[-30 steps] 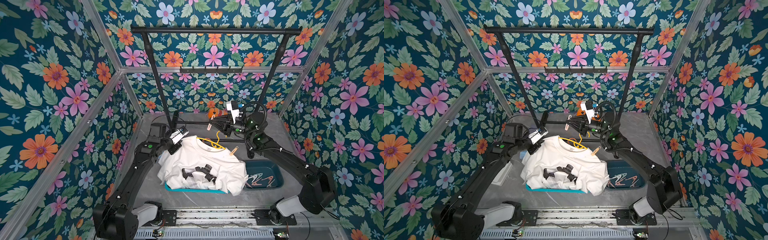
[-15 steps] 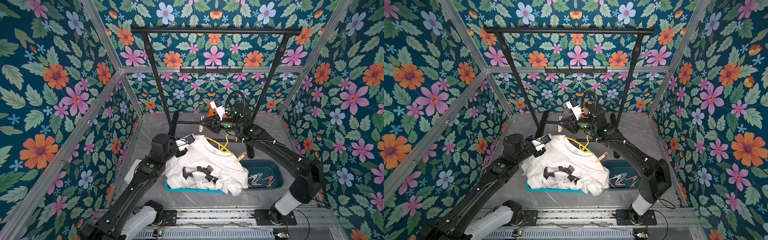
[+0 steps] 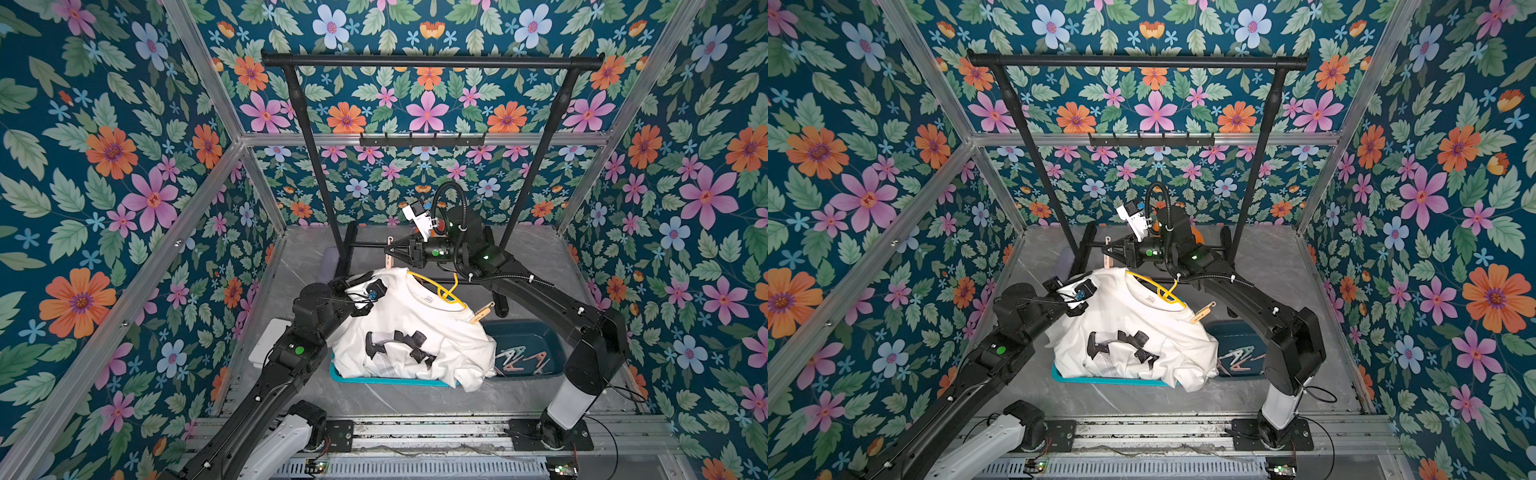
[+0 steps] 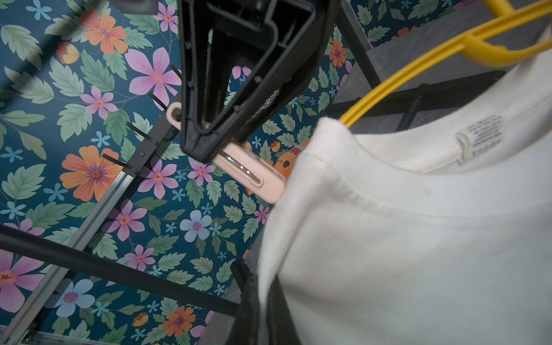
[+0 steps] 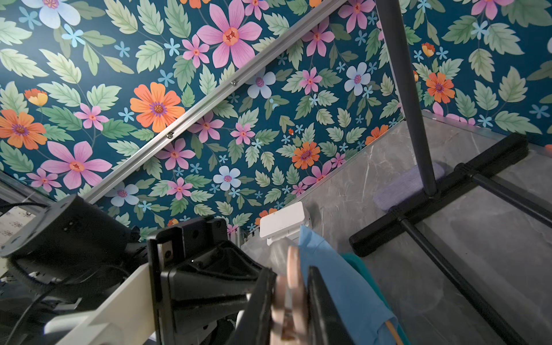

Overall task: Use clothespins to secure the t-shirt on both sides of the hanger
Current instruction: Clamp the T-shirt on the hanger.

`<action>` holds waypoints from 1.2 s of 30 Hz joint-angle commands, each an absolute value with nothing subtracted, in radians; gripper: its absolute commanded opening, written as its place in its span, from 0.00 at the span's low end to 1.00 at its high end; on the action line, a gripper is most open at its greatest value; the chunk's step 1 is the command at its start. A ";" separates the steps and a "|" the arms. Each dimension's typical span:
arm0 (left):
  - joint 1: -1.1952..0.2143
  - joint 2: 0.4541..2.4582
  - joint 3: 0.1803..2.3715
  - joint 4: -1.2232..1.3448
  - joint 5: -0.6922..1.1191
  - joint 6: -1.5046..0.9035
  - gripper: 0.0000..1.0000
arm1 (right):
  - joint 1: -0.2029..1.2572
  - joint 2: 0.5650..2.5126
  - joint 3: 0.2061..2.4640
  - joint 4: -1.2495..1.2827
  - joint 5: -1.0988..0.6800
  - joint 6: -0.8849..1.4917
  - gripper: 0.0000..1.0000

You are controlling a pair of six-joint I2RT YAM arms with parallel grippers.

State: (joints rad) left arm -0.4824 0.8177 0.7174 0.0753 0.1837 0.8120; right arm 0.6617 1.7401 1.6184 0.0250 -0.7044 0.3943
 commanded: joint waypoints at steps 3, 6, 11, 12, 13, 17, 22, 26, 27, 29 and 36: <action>-0.482 0.802 0.713 0.187 0.175 0.806 0.00 | 0.673 1.735 1.626 0.016 -0.729 0.416 0.00; -0.481 0.804 0.717 0.181 0.174 0.801 0.00 | 0.676 1.737 1.621 0.008 -0.736 0.421 0.00; -0.482 0.806 0.715 0.181 0.163 0.804 0.00 | 0.679 1.733 1.622 0.013 -0.749 0.438 0.00; -0.481 0.808 0.716 0.181 0.165 0.804 0.00 | 0.681 1.734 1.626 0.000 -0.748 0.428 0.00; -0.482 0.808 0.717 0.181 0.165 0.802 0.00 | 0.683 1.735 1.628 -0.019 -0.749 0.409 0.00; -0.482 0.811 0.715 0.181 0.164 0.802 0.00 | 0.686 1.729 1.620 -0.069 -0.747 0.364 0.00; -0.482 0.810 0.718 0.183 0.162 0.795 0.00 | 0.686 1.730 1.629 -0.127 -0.744 0.333 0.00; -0.482 0.816 0.719 0.175 0.160 0.799 0.00 | 0.685 1.700 1.600 -0.069 -0.723 0.343 0.00; -0.482 0.816 0.719 0.174 0.162 0.799 0.00 | 0.684 1.700 1.601 -0.059 -0.721 0.349 0.00; -0.482 0.816 0.717 0.170 0.167 0.802 0.00 | 0.683 1.701 1.611 -0.049 -0.734 0.362 0.00; -0.482 0.813 0.717 0.162 0.171 0.805 0.00 | 0.645 1.710 1.652 -0.083 -0.775 0.367 0.00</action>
